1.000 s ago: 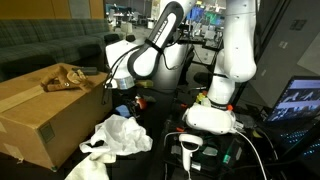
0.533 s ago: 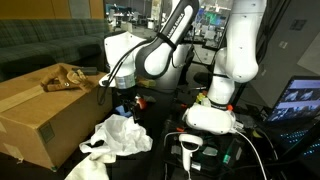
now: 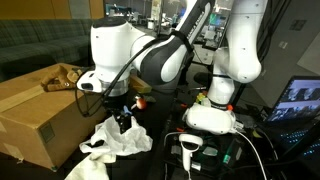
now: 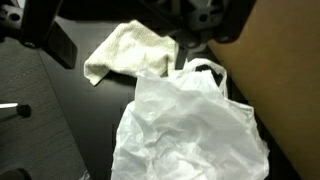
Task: Remove the orange plush toy from the box and replace it with the gray duster, remove the blue object from the box and replace it with the brown toy and remove the plastic bag from the box and replace it with the white towel
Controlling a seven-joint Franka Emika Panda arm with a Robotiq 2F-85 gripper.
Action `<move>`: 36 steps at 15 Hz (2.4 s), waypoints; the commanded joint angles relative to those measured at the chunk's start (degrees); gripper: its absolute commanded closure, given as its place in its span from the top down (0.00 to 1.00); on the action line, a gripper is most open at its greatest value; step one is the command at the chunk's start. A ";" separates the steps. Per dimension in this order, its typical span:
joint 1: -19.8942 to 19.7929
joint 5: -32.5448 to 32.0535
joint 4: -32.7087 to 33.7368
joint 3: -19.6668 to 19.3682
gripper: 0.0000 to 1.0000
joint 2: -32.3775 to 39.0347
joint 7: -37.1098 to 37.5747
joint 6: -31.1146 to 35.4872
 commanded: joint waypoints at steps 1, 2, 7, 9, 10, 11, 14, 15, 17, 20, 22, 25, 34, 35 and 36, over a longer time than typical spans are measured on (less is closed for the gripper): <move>1.78 -4.70 9.95 -0.82 1.00 7.50 2.94 -0.54; 2.20 -5.18 11.79 -0.81 1.00 9.34 2.27 -0.64; 6.89 -8.44 21.84 -2.61 1.00 20.14 4.93 -1.68; 8.82 -8.06 24.40 -3.20 1.00 23.00 5.45 -2.32; 9.39 -7.39 25.25 -3.05 1.00 23.77 5.08 -2.88; 10.26 -7.47 25.84 -3.21 1.00 24.51 5.31 -2.77; 13.00 -7.72 26.11 -3.47 1.00 25.45 5.10 -2.91; 14.05 -8.20 26.25 -3.64 1.00 25.93 4.56 -3.03; 15.81 -9.22 26.37 -3.80 1.00 26.44 2.33 -4.61; 17.69 -10.85 26.22 -3.26 1.00 27.12 -2.42 -8.28; 18.37 -11.62 27.48 -2.94 1.00 28.83 -7.11 -10.46; 19.81 -14.35 29.09 -2.92 1.00 31.13 -13.27 -10.57; 16.94 -18.91 35.34 -1.49 1.00 37.76 -31.12 -5.58; 16.21 -18.50 36.00 -1.28 1.00 38.31 -33.54 -5.23; 15.38 -18.01 36.61 -1.04 1.00 39.04 -35.98 -4.98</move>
